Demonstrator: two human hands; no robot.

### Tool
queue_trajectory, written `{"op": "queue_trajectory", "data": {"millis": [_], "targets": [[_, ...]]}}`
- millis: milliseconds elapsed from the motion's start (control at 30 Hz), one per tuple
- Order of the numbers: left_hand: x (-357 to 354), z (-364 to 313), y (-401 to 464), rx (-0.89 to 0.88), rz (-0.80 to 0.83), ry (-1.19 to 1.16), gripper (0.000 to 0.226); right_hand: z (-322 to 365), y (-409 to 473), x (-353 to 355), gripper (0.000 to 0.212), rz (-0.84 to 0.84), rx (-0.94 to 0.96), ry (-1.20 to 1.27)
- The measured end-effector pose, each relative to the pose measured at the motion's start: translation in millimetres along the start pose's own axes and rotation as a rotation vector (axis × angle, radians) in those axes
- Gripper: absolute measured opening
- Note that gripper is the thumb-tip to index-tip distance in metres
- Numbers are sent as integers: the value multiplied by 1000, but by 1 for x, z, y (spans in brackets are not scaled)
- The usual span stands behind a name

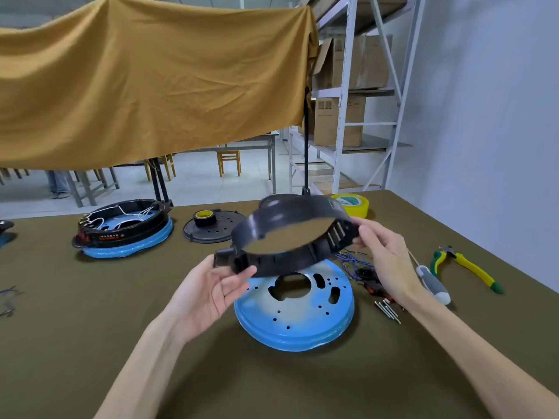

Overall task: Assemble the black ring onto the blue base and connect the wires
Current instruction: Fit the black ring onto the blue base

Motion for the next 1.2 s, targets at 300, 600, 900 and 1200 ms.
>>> {"op": "queue_trajectory", "data": {"millis": [300,600,900,1200], "targets": [[6,10,4,65,62,318,98,25,19,-2,31,-48,178,-209],[5,5,10,-104,-2,291,62,11,19,1,39,21,17,41],[6,13,6,-465,42,670,64,-28,0,-7,40,113,-298,-74],[14,22,7,-318,-20,773,27,-42,-13,-5,53,191,-325,-177]]}}
Point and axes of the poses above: each hand's wrist, its own y-axis towards the middle knuckle, its own x-axis out of the back of the hand, z = x × y, the point moved 2 cm from there along y, towards the middle knuckle, and after that the axes turned 9 degrees about -x, right-handed, at the moved point
